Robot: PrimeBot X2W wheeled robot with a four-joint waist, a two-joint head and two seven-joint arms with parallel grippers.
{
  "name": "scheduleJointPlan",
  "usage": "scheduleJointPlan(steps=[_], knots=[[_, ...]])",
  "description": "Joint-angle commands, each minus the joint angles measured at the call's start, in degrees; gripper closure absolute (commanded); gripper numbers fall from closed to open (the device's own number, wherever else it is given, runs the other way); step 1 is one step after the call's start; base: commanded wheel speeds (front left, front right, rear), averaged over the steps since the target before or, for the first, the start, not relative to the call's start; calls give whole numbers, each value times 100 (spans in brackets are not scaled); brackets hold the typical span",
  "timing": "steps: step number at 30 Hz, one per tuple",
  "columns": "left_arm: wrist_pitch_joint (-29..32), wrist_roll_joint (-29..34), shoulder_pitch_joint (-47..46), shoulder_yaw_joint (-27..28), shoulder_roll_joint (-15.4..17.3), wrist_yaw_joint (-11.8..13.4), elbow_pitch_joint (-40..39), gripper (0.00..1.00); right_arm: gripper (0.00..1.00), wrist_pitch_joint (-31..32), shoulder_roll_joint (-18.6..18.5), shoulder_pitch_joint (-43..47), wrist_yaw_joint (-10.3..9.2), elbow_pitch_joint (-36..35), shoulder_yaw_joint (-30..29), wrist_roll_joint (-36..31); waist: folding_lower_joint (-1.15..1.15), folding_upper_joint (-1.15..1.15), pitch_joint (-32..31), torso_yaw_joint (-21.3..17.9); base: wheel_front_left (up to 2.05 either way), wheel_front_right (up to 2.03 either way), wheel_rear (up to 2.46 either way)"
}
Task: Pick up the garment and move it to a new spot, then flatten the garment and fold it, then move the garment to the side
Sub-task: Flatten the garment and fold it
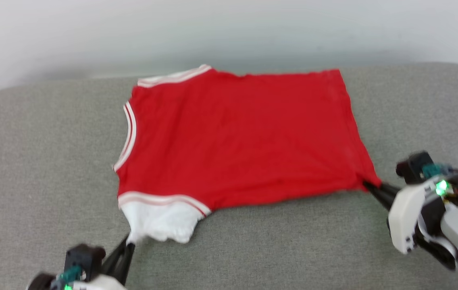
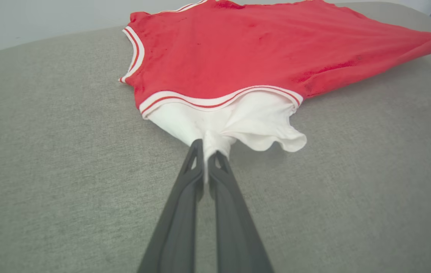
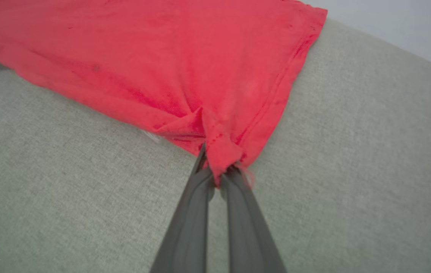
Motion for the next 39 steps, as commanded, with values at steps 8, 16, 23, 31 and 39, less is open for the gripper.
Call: scheduleJointPlan(steps=[8, 16, 23, 31, 39], knots=[[64, -316, 1242, -109, 187, 576, -712, 100, 100, 105, -481, 1335, -4, -593, -260, 224, 2, 0, -610, -65, 0, 0, 0], [49, -449, 1972, -330, 166, 791, -987, 100, 100, 317, -744, 2529, -4, -1236, -876, 68, 2, 0, -761, -68, 0, 0, 0], [63, -294, 1556, -251, 307, 631, -947, 100, 100, 665, -670, 2957, -4, -1764, -1732, -259, 2, 0, -753, -17, 0, 0, 0], [310, 71, 236, 6, 450, 333, -879, 100, 100, 1389, -513, 2694, -4, -2448, -2614, -664, 2, 0, -422, -47, 0, 0, 0], [599, 242, -1052, 185, 409, -68, -424, 100, 100, 1966, -287, 2095, -4, -2786, -3183, -964, 2, 0, 416, -178, 0, 0, 0]])
